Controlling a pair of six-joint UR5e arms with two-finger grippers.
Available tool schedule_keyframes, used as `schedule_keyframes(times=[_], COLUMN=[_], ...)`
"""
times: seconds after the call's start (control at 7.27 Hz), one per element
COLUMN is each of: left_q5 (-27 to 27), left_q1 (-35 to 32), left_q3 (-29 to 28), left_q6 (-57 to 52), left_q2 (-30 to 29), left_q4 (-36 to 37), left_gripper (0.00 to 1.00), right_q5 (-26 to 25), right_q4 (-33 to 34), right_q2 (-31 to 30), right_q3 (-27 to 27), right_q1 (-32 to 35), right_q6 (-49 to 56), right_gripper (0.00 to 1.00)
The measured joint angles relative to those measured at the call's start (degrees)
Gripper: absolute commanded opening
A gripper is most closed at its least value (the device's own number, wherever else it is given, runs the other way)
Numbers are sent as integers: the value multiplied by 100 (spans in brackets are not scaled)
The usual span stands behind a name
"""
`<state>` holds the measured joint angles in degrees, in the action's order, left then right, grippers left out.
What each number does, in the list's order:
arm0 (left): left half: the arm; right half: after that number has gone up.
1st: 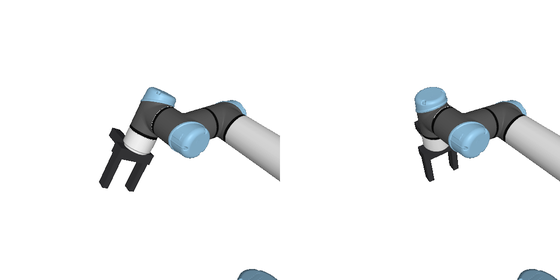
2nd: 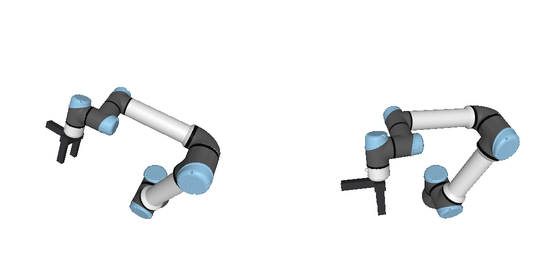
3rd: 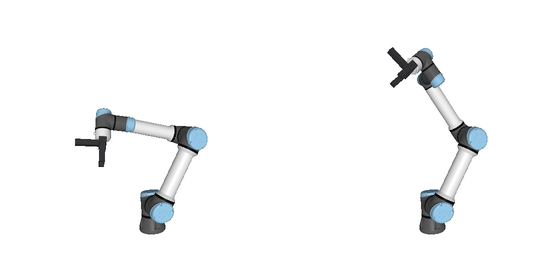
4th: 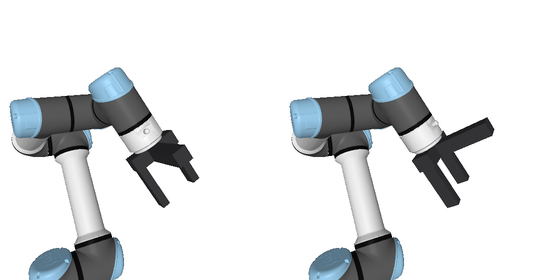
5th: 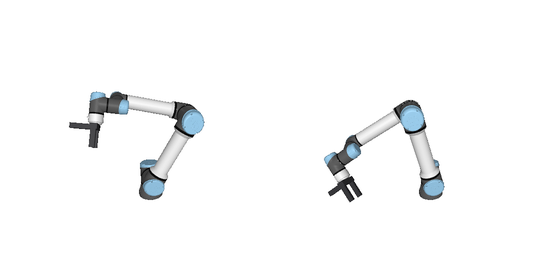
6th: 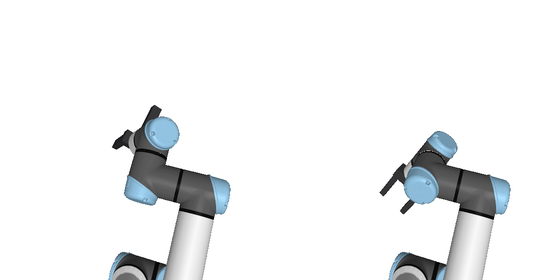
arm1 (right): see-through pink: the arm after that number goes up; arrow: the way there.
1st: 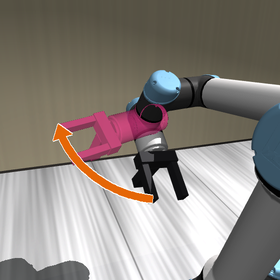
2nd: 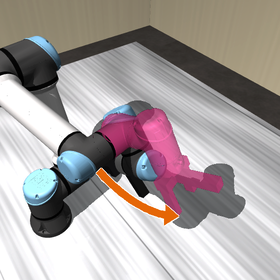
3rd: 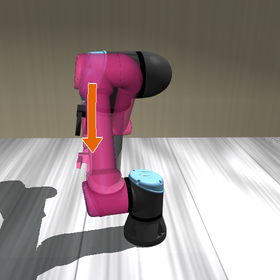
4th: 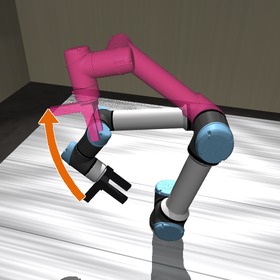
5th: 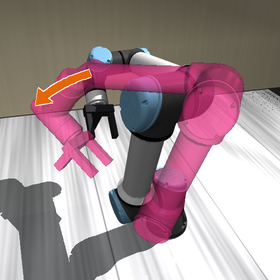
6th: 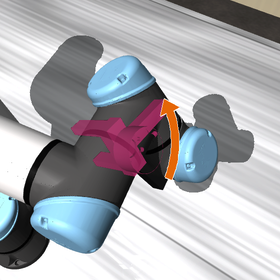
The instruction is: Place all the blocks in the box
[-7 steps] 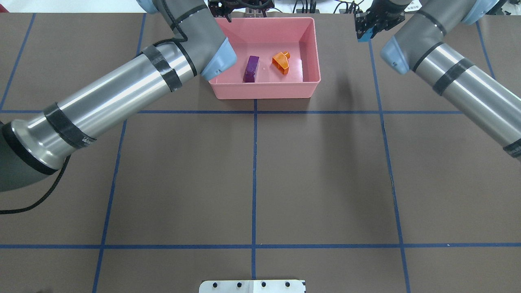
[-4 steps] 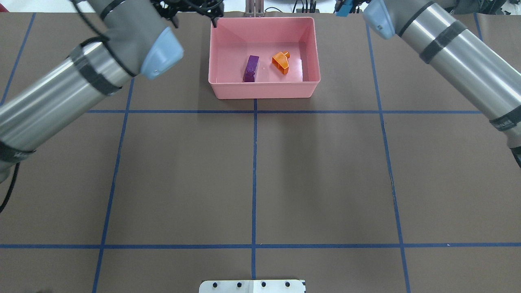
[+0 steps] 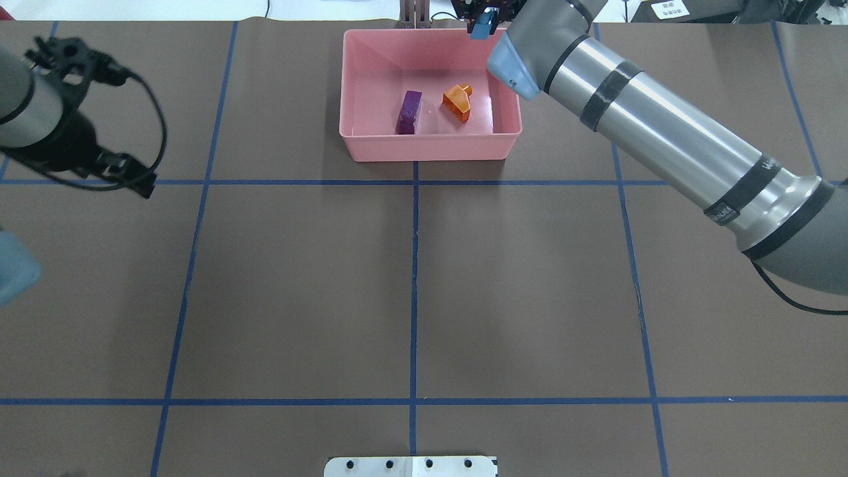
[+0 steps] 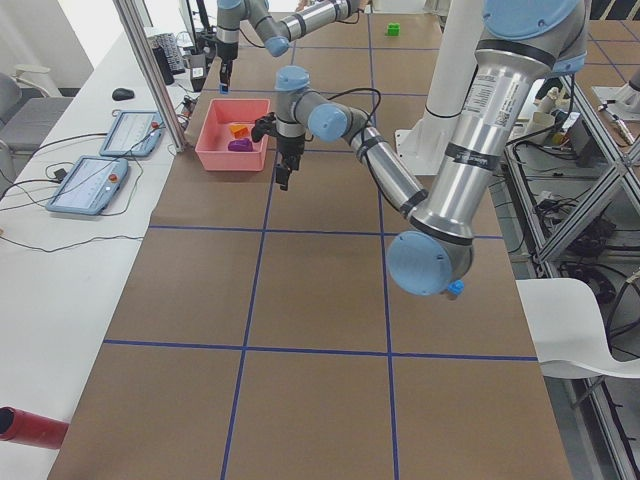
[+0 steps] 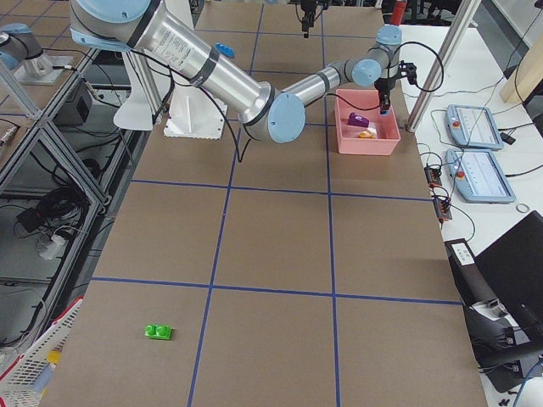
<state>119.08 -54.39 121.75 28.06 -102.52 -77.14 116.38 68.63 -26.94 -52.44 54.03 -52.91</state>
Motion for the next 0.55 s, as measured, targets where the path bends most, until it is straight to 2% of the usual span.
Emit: schedule_keyframes(times=[0.28,0.41,0.55], left_q5=[48,69,7], left_q1=[121,451,970], left_q3=[738,871,908], left_q6=[-230,131,747], left_q2=[1313,2016,2790], left_q4=[-225,-884,-1864], left_gripper=[100,100,100], right_q5=[-316,-389,-442], right_q4=[-504,-563,-581], right_q2=[40,44,47], right_q3=[292,325,335], right_q1=[-181,-221,-249], right_q6=[-258,-335,-418], right_gripper=[84,99,99])
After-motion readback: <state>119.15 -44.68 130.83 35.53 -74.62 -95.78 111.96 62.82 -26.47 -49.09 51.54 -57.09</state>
